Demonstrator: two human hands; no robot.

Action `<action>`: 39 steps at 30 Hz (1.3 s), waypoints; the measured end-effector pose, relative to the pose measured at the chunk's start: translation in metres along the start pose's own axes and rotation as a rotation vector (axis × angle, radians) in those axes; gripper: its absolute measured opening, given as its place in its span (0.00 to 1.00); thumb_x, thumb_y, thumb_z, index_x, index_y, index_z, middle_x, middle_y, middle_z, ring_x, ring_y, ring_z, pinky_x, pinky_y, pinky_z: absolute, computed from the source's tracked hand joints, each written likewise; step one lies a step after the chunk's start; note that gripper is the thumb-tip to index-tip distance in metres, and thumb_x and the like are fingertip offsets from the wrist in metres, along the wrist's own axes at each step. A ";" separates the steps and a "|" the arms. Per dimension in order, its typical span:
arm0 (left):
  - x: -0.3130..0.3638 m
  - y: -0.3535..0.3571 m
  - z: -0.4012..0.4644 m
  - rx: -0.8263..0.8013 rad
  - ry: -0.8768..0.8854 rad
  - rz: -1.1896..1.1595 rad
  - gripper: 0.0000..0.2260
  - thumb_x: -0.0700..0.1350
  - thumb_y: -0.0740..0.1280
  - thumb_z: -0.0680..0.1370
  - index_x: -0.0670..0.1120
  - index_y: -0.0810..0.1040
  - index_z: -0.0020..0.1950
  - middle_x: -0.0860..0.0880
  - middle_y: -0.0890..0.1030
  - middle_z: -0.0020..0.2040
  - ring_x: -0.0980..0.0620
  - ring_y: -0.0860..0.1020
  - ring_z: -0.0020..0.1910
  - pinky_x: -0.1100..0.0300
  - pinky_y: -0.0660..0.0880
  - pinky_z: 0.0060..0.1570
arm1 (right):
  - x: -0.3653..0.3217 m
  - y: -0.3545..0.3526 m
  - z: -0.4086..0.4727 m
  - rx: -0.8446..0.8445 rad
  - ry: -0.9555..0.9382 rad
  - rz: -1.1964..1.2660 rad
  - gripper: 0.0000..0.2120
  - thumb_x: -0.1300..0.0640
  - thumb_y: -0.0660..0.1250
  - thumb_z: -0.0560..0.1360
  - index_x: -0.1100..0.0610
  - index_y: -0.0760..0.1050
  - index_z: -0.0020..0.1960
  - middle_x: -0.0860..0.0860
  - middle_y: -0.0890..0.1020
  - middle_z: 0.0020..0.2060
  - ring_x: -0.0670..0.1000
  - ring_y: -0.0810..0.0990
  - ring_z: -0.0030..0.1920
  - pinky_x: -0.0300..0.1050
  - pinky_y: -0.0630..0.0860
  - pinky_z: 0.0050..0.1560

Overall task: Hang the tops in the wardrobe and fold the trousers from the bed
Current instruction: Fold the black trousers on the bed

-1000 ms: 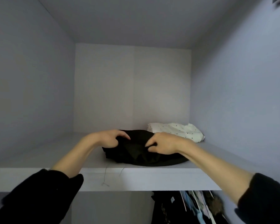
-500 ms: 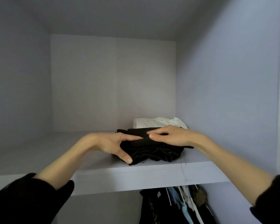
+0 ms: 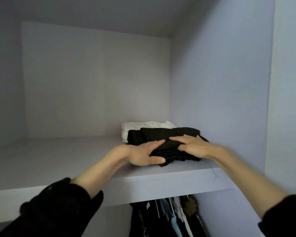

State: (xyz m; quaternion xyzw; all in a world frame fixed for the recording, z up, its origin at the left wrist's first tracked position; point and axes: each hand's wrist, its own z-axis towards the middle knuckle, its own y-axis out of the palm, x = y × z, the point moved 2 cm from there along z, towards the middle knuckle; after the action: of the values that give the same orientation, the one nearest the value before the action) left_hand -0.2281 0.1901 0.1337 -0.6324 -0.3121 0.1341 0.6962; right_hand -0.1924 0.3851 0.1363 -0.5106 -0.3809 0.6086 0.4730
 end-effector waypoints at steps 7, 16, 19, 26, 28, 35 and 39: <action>-0.002 0.012 -0.009 0.138 -0.011 -0.106 0.29 0.56 0.57 0.80 0.58 0.45 0.76 0.53 0.46 0.78 0.55 0.44 0.76 0.56 0.43 0.74 | 0.017 0.012 -0.005 0.117 -0.053 -0.055 0.24 0.46 0.50 0.80 0.40 0.51 0.75 0.46 0.55 0.76 0.45 0.49 0.76 0.51 0.39 0.74; 0.019 0.027 -0.053 0.285 -0.041 -0.105 0.30 0.56 0.59 0.79 0.58 0.45 0.76 0.52 0.41 0.77 0.49 0.38 0.76 0.52 0.42 0.73 | -0.002 0.010 -0.088 0.159 -0.008 0.021 0.28 0.43 0.52 0.80 0.46 0.48 0.77 0.48 0.50 0.77 0.49 0.46 0.76 0.46 0.44 0.74; 0.037 0.034 -0.073 0.435 0.118 -0.163 0.29 0.51 0.61 0.80 0.54 0.50 0.77 0.49 0.47 0.78 0.51 0.44 0.76 0.58 0.44 0.73 | -0.016 0.005 -0.131 0.224 0.002 0.039 0.28 0.48 0.56 0.80 0.51 0.51 0.77 0.50 0.56 0.76 0.49 0.54 0.75 0.37 0.49 0.71; 0.089 0.115 -0.133 0.429 0.443 -0.405 0.22 0.50 0.61 0.79 0.54 0.62 0.73 0.59 0.65 0.69 0.62 0.62 0.69 0.69 0.58 0.64 | -0.053 0.055 -0.273 0.384 0.251 0.236 0.22 0.53 0.60 0.79 0.52 0.63 0.72 0.50 0.73 0.65 0.48 0.73 0.61 0.35 0.66 0.60; 0.107 0.142 -0.151 0.338 0.461 -0.484 0.21 0.50 0.61 0.80 0.54 0.63 0.72 0.60 0.67 0.67 0.63 0.66 0.65 0.65 0.64 0.63 | -0.061 0.072 -0.320 0.404 0.354 0.311 0.19 0.53 0.60 0.80 0.51 0.67 0.70 0.48 0.76 0.61 0.45 0.75 0.55 0.27 0.68 0.51; 0.220 0.233 -0.218 0.029 0.581 -0.766 0.11 0.40 0.62 0.79 0.46 0.75 0.61 0.50 0.78 0.56 0.56 0.76 0.52 0.77 0.69 0.46 | -0.078 0.109 -0.519 0.536 0.722 0.441 0.14 0.56 0.60 0.80 0.53 0.73 0.65 0.50 0.79 0.56 0.50 0.79 0.53 0.34 0.72 0.52; 0.303 0.281 -0.261 -0.148 0.729 -0.810 0.10 0.38 0.62 0.79 0.49 0.76 0.58 0.53 0.78 0.53 0.59 0.77 0.48 0.77 0.69 0.48 | -0.088 0.120 -0.644 0.665 0.915 0.488 0.14 0.59 0.61 0.79 0.58 0.72 0.65 0.55 0.80 0.55 0.52 0.80 0.50 0.33 0.73 0.48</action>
State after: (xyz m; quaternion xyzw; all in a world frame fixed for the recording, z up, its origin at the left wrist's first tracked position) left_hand 0.2207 0.2041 -0.0581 -0.5146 -0.2778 -0.3947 0.7087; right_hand 0.4202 0.2561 -0.0757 -0.6178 0.1988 0.5046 0.5694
